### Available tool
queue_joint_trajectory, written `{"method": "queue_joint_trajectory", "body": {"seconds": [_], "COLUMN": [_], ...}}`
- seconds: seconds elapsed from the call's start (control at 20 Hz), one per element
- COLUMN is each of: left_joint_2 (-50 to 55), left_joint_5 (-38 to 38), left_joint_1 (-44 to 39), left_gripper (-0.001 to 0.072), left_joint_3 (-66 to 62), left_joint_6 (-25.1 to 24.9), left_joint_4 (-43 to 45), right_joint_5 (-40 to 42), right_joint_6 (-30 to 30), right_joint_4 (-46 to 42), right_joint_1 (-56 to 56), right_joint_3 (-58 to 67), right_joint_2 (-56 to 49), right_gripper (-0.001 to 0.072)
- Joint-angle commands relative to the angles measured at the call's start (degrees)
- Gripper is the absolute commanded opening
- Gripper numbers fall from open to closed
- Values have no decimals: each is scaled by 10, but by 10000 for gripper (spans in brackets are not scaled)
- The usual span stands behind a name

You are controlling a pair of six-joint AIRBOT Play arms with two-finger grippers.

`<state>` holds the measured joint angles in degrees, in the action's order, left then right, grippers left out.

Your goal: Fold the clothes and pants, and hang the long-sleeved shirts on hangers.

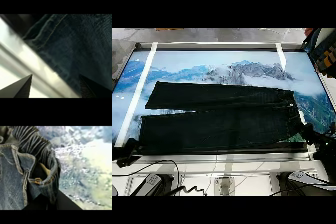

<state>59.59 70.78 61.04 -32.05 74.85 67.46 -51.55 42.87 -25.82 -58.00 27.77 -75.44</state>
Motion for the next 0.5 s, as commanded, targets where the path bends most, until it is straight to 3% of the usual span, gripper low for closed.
{"method": "queue_joint_trajectory", "body": {"seconds": [0.0,0.2,0.25,0.3,0.35,0.4,0.45], "left_joint_2": [1,1,1,0,0,0,0], "left_joint_5": [-95,-173,-184,-192,-192,-191,-190], "left_joint_1": [-3,-14,-16,-17,-17,-17,-17], "left_gripper": [582,539,477,298,71,19,19], "left_joint_3": [70,92,92,92,88,80,68], "left_joint_6": [-45,-56,-68,-90,-128,-163,-184], "left_joint_4": [-50,-61,-84,-121,-169,-223,-275], "right_joint_5": [-18,-39,-41,-42,-43,-43,-44], "right_joint_6": [-14,-21,-21,-20,-20,-12,2], "right_joint_4": [1,-14,-27,-40,-52,-65,-83], "right_joint_1": [0,0,0,0,0,0,0], "right_joint_3": [0,0,0,0,0,0,0], "right_joint_2": [0,14,28,45,66,90,120], "right_gripper": [21,21,20,21,20,20,20]}}
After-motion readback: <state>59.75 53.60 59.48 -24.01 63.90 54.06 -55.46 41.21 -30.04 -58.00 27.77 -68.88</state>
